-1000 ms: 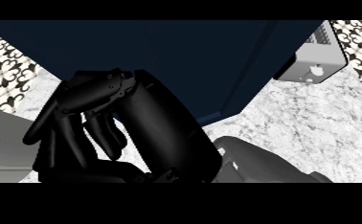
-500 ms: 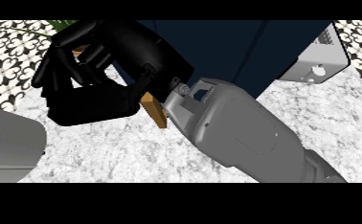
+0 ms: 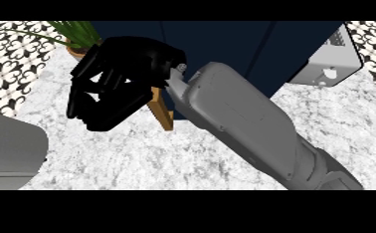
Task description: Pick up the wine, place it into the cabinet and close the cabinet
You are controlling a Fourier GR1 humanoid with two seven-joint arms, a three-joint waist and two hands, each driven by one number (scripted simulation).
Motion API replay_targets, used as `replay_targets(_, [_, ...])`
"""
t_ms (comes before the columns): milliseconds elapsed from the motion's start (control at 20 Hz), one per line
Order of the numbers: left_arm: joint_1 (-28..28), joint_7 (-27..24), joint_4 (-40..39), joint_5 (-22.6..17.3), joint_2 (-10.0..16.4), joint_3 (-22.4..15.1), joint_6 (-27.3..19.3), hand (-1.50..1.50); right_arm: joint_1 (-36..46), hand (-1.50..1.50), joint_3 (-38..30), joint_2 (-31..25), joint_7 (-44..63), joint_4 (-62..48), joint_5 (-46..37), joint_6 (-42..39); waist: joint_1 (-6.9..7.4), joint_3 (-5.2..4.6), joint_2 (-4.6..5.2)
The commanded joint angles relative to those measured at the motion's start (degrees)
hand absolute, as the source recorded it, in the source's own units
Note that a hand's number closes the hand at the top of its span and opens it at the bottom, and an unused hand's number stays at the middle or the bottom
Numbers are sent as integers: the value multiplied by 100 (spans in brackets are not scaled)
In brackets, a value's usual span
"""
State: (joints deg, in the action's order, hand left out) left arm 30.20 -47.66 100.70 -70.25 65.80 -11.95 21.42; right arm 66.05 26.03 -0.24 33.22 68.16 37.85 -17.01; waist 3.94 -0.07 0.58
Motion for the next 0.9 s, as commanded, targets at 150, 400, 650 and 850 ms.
replay_targets(150, [91, -72, -783, -299, 86, 790, 362, -150, 30, 150, -117, 23, -380, -1000, 581, -812, -89, 0, -12])
replay_targets(400, [226, 39, -656, -196, -2, 960, 318, -150, 254, 150, -457, 24, -599, -1608, 890, -1278, -70, 3, -15])
replay_targets(650, [-53, 212, -785, -26, -310, 885, 249, -150, 406, 150, -608, 24, -1081, -2296, 843, -1377, -98, -6, 28])
replay_targets(850, [270, 214, -586, 117, -286, 975, 345, -150, 683, 150, -1153, -243, -1069, -2734, 765, -1456, 5, -2, 19])
